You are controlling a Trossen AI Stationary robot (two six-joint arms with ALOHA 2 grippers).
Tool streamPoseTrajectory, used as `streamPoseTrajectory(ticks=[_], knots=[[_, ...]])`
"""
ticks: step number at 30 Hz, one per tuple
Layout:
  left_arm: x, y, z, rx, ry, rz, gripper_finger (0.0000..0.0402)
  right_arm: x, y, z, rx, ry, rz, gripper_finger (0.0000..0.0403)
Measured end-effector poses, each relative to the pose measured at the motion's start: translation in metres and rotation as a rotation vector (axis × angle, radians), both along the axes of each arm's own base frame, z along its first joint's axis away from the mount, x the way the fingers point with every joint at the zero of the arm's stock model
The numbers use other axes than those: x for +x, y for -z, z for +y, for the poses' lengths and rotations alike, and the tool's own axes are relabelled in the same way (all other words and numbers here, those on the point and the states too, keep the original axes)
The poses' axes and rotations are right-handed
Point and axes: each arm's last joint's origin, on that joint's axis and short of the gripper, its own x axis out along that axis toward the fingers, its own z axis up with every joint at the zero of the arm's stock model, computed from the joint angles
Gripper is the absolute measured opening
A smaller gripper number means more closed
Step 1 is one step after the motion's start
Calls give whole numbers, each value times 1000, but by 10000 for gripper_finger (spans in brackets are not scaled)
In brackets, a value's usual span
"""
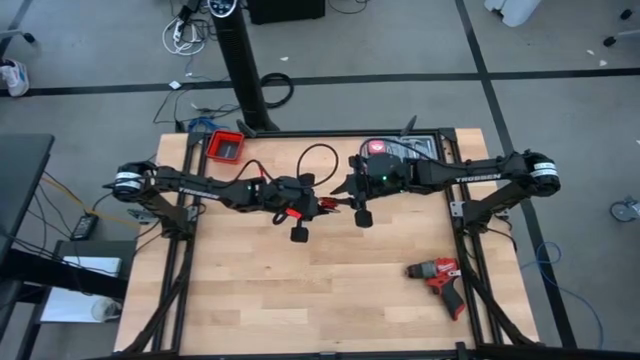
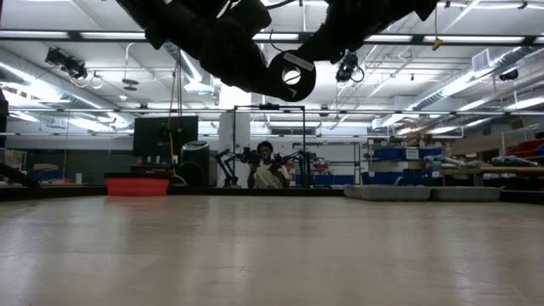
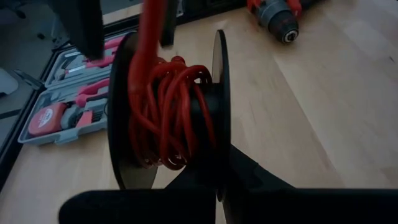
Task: Coil cords
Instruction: Coil the red wire onto the black spool
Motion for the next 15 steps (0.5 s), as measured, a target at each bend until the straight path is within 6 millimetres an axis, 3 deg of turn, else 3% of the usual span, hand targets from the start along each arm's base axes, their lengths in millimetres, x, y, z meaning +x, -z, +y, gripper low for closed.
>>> streamPoseTrajectory(ticks=[11, 15], knots=[[1, -2, 0, 2, -2, -30, 6, 5, 8, -4, 2, 12, 26, 104], [2, -3, 0, 3, -1, -38, 6, 5, 8, -4, 2, 9, 28, 77]])
